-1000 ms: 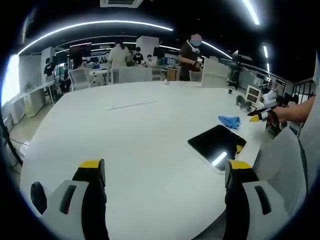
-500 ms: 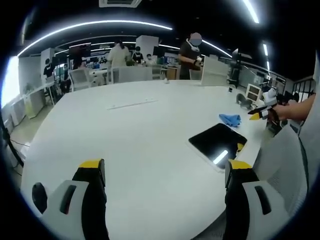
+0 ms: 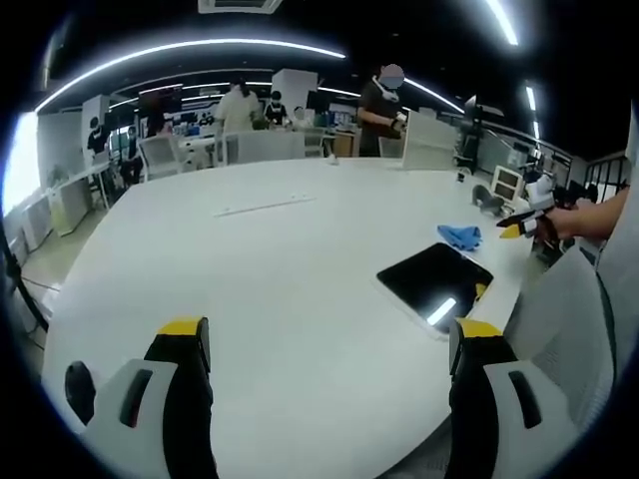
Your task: Wipe the mirror surface with the cleaning cloth until all visible marks leave the cleaned area.
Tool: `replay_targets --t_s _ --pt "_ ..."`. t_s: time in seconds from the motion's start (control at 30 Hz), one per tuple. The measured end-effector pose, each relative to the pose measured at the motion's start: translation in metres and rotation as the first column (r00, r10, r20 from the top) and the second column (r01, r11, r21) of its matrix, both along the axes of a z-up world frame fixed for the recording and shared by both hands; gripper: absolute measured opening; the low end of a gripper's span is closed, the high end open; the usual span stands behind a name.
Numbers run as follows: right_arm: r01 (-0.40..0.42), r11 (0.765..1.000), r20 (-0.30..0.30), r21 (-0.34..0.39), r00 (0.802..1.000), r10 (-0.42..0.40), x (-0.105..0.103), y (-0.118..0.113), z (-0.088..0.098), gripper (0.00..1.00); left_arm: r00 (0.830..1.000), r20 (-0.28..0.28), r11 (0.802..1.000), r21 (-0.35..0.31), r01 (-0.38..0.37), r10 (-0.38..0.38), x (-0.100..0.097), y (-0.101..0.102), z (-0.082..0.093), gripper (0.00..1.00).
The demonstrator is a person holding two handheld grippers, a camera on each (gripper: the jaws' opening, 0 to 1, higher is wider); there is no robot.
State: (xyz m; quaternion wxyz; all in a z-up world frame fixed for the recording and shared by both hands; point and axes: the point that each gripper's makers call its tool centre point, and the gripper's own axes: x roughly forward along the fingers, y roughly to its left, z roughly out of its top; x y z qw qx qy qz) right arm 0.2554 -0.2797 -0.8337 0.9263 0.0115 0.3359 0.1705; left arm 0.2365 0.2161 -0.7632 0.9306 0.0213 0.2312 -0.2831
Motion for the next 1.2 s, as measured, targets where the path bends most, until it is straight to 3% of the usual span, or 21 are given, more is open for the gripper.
replay_targets --t_s 0.23,0.3,0.47,0.8,1.2 --pt "0.004 1.0 0.008 0.005 1.0 -0.004 0.002 -0.002 -0.001 0.98 1.0 -0.004 1.0 -0.001 0.001 -0.001 -0.001 -0.002 0.0 0.99" --pt "0.017 1.0 0.022 0.021 1.0 -0.018 0.003 -0.005 0.001 0.98 1.0 -0.014 1.0 0.025 0.018 -0.018 -0.001 -0.005 -0.002 0.99" --pt "0.007 1.0 -0.012 0.009 1.0 -0.007 -0.006 -0.004 -0.009 0.98 0.999 0.039 1.0 0.003 -0.001 0.001 0.008 -0.003 0.017 0.99" --pt "0.012 1.0 -0.003 0.024 1.0 -0.012 -0.008 0.005 -0.004 0.98 0.999 0.023 1.0 0.01 -0.025 0.025 -0.003 0.011 0.011 0.99" --pt "0.0 1.0 -0.007 0.012 1.0 0.0 -0.012 0.006 -0.002 0.98 0.999 0.022 0.999 -0.021 -0.042 0.043 -0.011 0.011 0.006 0.99"
